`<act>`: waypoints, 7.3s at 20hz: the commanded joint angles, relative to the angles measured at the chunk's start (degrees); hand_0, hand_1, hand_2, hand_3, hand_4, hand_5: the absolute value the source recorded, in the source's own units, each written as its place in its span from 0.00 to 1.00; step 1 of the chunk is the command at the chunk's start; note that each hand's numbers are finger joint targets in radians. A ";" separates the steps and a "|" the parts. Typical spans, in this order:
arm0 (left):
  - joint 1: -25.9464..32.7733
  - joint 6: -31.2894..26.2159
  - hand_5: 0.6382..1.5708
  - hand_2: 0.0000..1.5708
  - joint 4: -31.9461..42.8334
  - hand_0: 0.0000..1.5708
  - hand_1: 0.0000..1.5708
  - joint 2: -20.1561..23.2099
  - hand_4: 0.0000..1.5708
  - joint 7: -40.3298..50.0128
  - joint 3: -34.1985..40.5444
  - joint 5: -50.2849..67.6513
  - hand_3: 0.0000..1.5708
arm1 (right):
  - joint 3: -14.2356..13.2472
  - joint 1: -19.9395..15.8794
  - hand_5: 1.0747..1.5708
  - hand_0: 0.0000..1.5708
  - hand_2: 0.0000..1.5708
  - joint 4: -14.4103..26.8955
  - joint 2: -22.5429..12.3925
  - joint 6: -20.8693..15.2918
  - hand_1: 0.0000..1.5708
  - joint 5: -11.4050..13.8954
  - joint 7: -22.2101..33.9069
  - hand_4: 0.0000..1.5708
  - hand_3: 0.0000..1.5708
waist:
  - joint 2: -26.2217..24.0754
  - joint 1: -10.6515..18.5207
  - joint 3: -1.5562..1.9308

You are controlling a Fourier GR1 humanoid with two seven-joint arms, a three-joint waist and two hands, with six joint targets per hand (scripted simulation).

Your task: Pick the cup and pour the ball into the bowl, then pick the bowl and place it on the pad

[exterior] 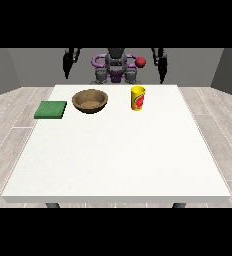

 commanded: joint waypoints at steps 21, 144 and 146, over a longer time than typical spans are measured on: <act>9.09 10.91 0.97 0.00 -18.50 0.00 0.00 -7.94 0.00 5.17 -11.91 -0.56 0.00 | 0.98 13.50 1.00 0.00 0.00 -23.43 4.22 3.84 0.00 -13.00 11.21 0.30 0.00 | -13.34 -3.05 1.76; -41.22 -15.49 0.94 0.00 20.33 0.00 0.00 23.54 0.20 5.50 24.60 21.06 0.00 | -16.51 -14.01 0.99 0.00 0.00 31.38 -2.54 10.26 0.00 -18.23 -16.43 0.00 0.00 | 11.26 7.81 1.76; -40.99 -15.14 0.93 0.00 17.66 0.00 0.00 23.74 0.18 8.17 24.09 21.95 0.00 | -17.65 -15.33 0.99 0.00 0.00 38.48 -3.05 11.20 0.00 -17.84 -20.80 0.00 0.00 | 11.43 9.78 1.81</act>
